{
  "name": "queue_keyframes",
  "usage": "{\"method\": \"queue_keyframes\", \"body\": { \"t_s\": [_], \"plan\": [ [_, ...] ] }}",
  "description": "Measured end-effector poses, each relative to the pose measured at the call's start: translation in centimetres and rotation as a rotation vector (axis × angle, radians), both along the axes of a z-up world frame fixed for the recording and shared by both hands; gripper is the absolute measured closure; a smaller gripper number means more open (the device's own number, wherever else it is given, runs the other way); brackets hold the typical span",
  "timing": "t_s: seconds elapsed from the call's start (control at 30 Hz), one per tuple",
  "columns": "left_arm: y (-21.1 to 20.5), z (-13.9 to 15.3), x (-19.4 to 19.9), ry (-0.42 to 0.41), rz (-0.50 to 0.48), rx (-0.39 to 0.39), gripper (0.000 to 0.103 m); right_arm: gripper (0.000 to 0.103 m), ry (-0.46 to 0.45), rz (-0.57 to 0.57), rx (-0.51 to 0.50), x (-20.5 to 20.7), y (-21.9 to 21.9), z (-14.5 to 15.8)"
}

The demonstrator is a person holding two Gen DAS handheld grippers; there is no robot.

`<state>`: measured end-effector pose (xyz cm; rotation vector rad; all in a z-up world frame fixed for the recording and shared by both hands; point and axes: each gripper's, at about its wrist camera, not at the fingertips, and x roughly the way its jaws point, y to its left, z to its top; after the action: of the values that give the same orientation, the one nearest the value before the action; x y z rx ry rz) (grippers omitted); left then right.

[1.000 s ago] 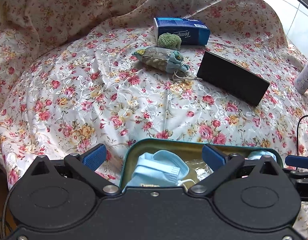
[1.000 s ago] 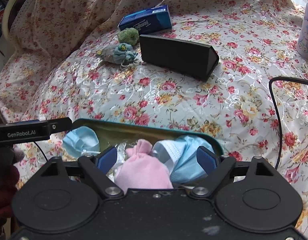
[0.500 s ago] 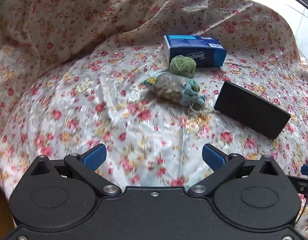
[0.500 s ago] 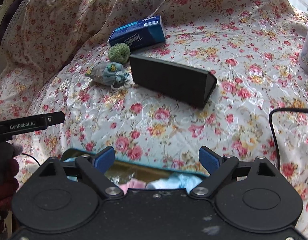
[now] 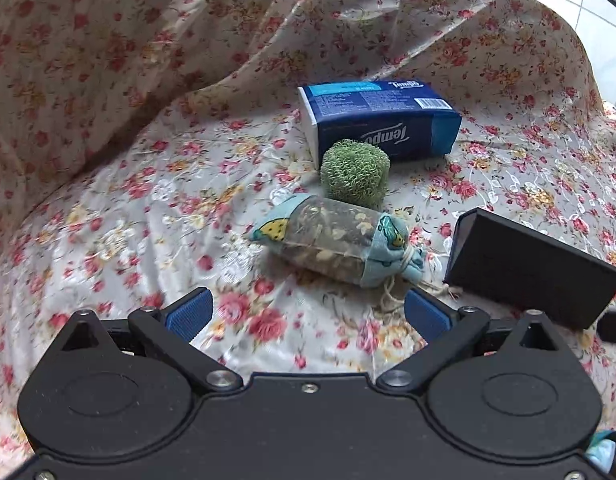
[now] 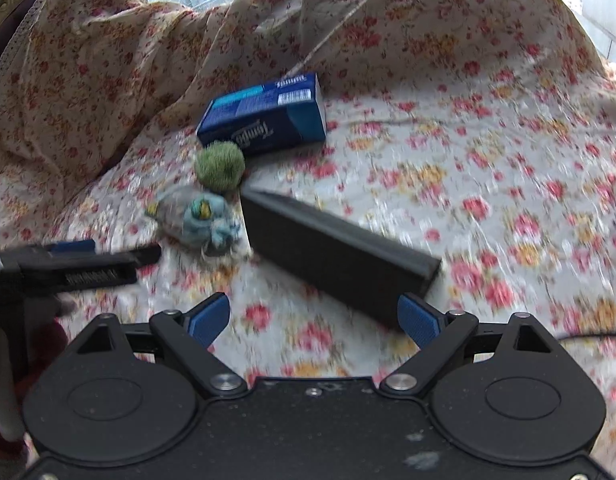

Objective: Organize soft objects
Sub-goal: 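Move both open grippers toward the dried-flower pouch and green knitted ball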

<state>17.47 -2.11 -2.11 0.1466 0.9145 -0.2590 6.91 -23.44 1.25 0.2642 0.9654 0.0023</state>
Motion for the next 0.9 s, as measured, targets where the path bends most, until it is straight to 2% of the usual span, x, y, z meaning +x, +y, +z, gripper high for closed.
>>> {"method": "queue_keyframes", "body": {
  "t_s": [0.27,0.5,0.57,0.7,0.9],
  "plan": [
    [-0.2,-1.6,2.7,-0.003,-0.028,-0.041,0.004,0.012,-0.048,0.015,0.048,6.1,1.6,1.6],
    [0.9,-2.1,3.1,-0.006,-0.037,-0.083,0.004,0.012,-0.086,0.012,0.05,10.6,3.4,2.1],
    [0.8,-2.3,3.2,0.0,-0.04,-0.075,0.004,0.012,-0.095,0.016,0.042,11.8,4.2,1.9],
    [0.6,-3.2,3.3,0.031,-0.03,-0.05,0.004,0.012,-0.07,0.034,0.04,14.5,5.9,0.8],
    [1.3,-3.3,3.6,0.103,-0.024,-0.109,0.004,0.012,0.012,0.061,0.012,18.3,8.6,-1.2]
  ]
}}
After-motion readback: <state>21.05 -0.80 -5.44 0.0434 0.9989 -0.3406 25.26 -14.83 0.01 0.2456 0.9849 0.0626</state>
